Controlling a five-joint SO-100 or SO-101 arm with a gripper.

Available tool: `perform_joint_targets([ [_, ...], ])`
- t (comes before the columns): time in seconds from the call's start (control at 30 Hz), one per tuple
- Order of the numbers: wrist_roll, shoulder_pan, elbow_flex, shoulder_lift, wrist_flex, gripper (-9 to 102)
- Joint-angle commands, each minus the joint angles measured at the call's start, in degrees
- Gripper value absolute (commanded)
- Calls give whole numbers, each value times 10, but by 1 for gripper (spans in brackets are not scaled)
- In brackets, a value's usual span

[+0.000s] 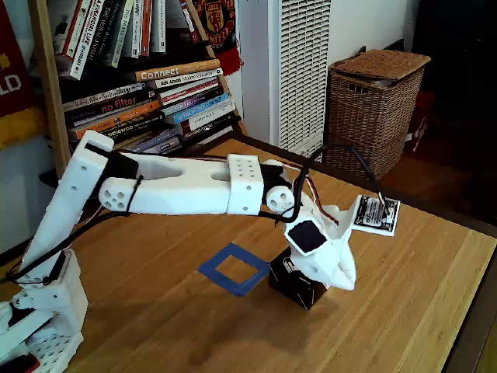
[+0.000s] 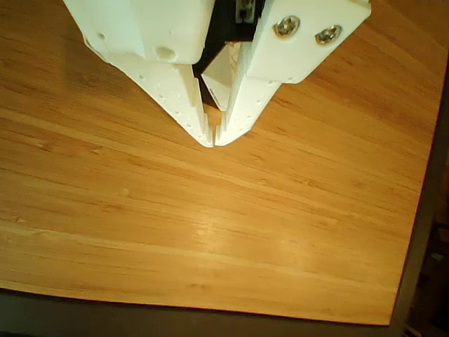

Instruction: Push the box on top of the target

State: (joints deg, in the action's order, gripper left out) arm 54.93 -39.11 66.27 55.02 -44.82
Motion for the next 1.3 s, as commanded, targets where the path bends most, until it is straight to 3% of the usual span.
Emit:
perform_joint_targets([
  [0.0, 3, 11, -22, 9, -6, 0],
  [1.27, 5, 51, -23, 4, -134, 0],
])
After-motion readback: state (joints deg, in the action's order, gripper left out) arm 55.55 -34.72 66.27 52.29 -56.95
